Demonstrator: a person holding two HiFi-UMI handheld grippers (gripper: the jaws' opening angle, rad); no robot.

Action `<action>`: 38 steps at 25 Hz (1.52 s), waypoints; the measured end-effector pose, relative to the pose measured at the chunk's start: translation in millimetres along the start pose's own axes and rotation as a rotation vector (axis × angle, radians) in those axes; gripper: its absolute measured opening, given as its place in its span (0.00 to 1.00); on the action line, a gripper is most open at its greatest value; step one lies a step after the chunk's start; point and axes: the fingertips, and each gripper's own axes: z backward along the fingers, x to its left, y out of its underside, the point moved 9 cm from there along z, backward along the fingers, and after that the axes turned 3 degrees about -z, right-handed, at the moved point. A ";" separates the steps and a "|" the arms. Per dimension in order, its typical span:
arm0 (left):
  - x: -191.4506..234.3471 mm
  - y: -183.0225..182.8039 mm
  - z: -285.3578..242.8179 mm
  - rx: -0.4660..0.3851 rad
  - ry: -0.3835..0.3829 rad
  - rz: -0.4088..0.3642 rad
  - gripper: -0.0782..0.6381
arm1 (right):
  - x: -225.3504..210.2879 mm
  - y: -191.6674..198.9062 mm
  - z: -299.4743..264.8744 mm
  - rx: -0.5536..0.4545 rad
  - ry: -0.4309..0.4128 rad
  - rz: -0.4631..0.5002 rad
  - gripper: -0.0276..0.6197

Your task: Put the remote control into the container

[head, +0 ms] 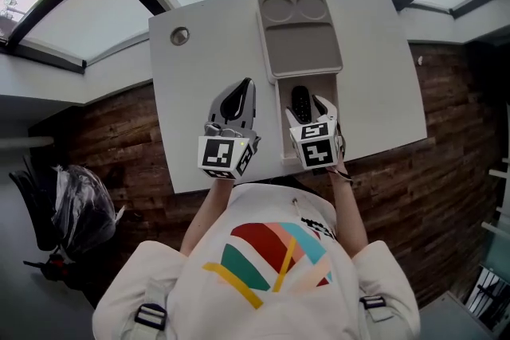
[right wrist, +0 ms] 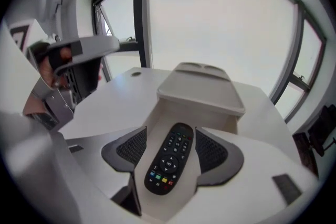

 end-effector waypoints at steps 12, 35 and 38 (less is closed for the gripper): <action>1.5 -8.2 4.8 -0.025 -0.054 0.000 0.12 | -37.9 -64.0 109.8 -0.488 -0.215 -0.258 0.46; -39.3 -134.4 35.2 -0.287 -0.037 -0.267 0.12 | -26.4 -74.6 179.6 -0.812 -0.065 -0.155 0.05; -36.9 -135.9 35.5 -0.290 -0.038 -0.277 0.12 | -25.2 -75.8 180.5 -0.826 -0.066 -0.164 0.05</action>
